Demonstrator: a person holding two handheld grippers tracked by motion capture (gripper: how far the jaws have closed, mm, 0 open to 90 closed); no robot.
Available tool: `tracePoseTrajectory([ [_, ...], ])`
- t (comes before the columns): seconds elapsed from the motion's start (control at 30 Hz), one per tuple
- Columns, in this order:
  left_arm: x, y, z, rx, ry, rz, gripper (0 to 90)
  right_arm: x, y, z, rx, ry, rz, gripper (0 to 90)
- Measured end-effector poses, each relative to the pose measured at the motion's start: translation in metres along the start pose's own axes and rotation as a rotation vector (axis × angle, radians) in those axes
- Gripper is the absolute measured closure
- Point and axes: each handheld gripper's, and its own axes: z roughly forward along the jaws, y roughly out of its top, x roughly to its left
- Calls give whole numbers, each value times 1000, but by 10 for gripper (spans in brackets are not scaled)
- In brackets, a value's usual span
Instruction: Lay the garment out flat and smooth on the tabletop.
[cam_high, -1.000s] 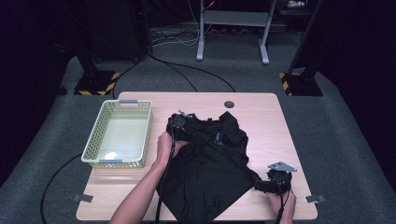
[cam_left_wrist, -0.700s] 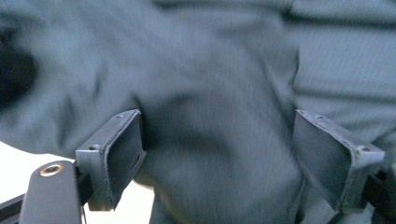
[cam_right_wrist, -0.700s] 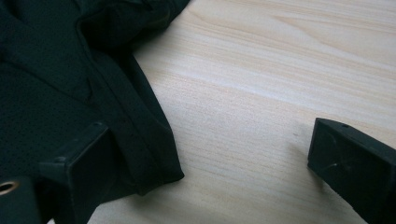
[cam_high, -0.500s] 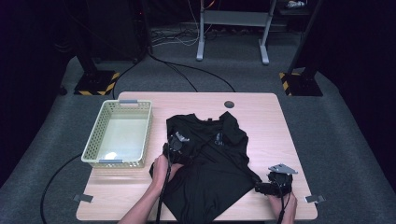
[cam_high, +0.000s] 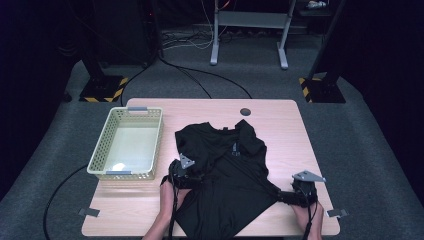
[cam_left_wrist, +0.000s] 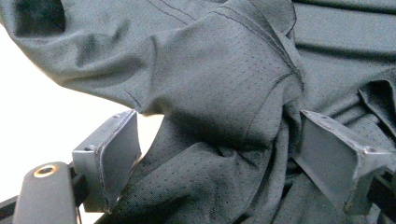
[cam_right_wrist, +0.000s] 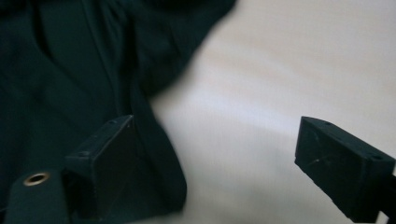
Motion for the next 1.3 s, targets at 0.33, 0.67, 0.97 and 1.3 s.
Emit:
tracePoseTrajectory([
  [0.33,0,0,0,-1,-1,0,152,43,108,61,21,65,-176,395],
  [0.67,-1,-3,-3,-7,-8,6,163,41,120,121,141,2,-123,813],
  [0.97,-1,-5,-5,-7,-16,9,164,5,133,91,31,-39,-60,882],
  [1.3,-1,-6,-6,-8,-18,14,165,-48,137,87,50,-108,30,872],
])
